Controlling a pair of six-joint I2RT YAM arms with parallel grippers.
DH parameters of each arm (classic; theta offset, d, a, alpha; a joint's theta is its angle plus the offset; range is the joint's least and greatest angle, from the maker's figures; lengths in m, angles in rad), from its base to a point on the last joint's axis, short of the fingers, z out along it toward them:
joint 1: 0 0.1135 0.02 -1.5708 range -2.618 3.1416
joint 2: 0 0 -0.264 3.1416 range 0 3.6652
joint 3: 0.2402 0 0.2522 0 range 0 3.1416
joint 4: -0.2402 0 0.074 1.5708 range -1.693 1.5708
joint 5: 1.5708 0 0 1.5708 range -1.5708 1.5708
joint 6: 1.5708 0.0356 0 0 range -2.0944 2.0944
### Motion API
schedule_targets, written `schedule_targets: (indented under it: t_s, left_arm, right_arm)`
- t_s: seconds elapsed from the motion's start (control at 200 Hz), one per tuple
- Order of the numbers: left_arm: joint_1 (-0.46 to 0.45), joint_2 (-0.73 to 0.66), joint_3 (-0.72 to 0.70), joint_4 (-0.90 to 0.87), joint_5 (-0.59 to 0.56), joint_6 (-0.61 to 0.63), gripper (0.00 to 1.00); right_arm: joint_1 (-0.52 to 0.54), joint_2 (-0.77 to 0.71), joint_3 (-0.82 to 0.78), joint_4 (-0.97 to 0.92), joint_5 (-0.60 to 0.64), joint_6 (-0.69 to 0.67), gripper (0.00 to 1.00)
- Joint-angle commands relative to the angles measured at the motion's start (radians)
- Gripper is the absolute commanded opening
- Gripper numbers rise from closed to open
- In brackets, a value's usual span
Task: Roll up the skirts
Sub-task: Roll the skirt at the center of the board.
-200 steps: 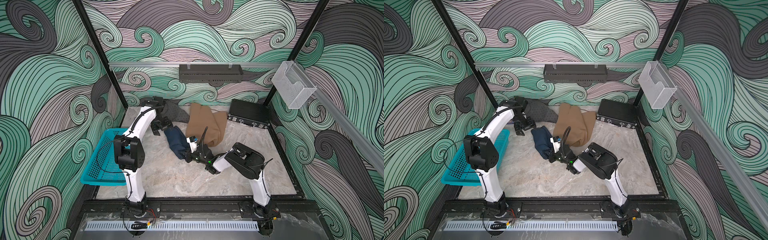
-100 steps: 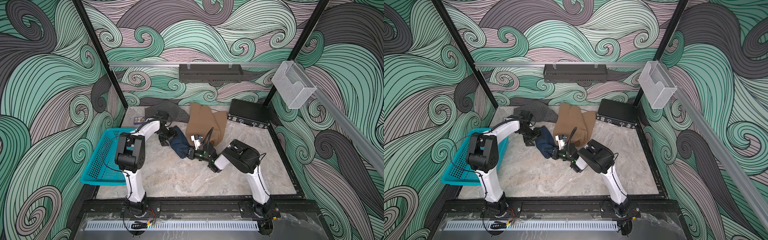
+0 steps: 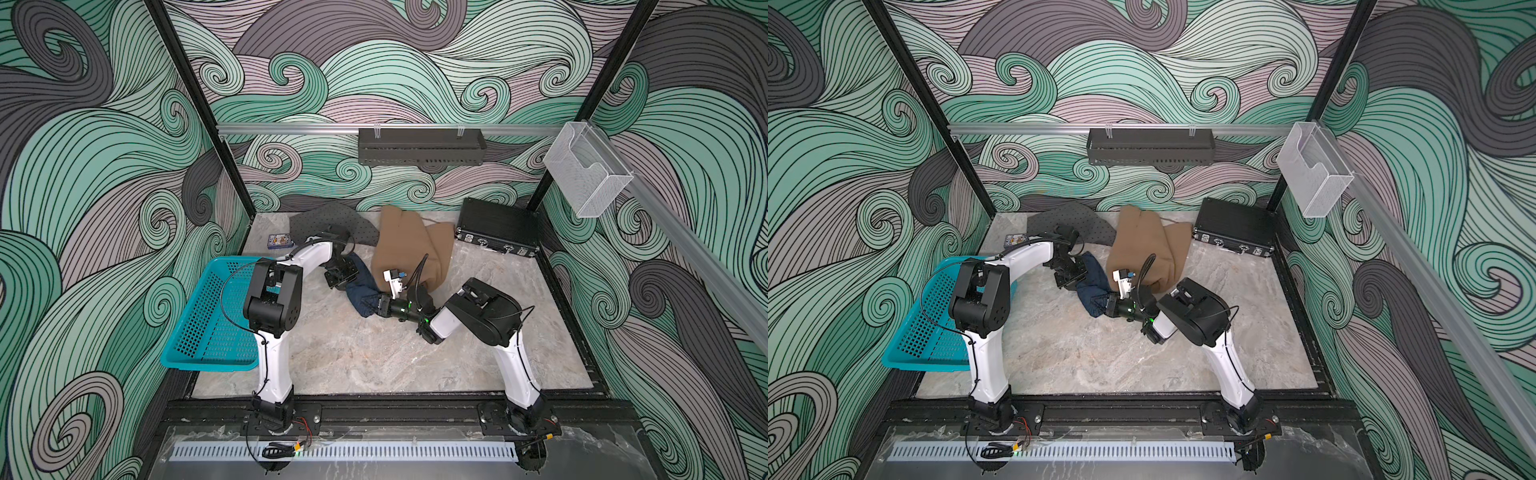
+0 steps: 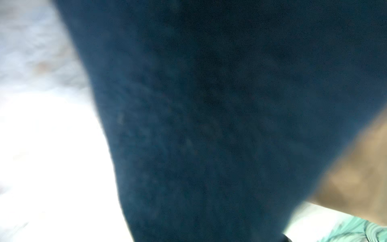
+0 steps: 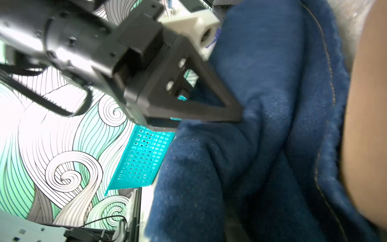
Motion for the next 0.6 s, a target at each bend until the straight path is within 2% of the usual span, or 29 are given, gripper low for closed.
schedule_targets:
  t_s: [0.0,0.095,0.25,0.335,0.47,0.595]
  left_arm:
    - [-0.014,0.088,0.014,-0.052,-0.249,-0.070,0.00]
    - [-0.026,0.134,0.088,-0.165,-0.338,-0.074,0.00]
    - [-0.037,0.206,0.186,-0.297,-0.415,-0.057,0.00]
    - [-0.038,0.226,0.208,-0.336,-0.424,-0.049,0.00]
    - [-0.036,0.255,0.244,-0.397,-0.424,-0.041,0.00]
    - [-0.038,0.254,0.251,-0.410,-0.391,-0.042,0.00]
  right_arm:
    - [0.017,-0.097,-0.046,-0.283,-0.036,-0.046,0.43]
    - [0.016,-0.195,-0.086,-0.399,0.000,-0.089,0.52]
    - [0.015,-0.315,-0.119,-0.594,0.060,-0.140,0.54]
    - [0.013,-0.379,-0.112,-0.734,0.124,-0.158,0.53]
    - [0.012,-0.461,-0.082,-0.831,0.175,-0.167,0.52]
    - [0.008,-0.457,0.061,-1.025,0.177,-0.140,0.52]
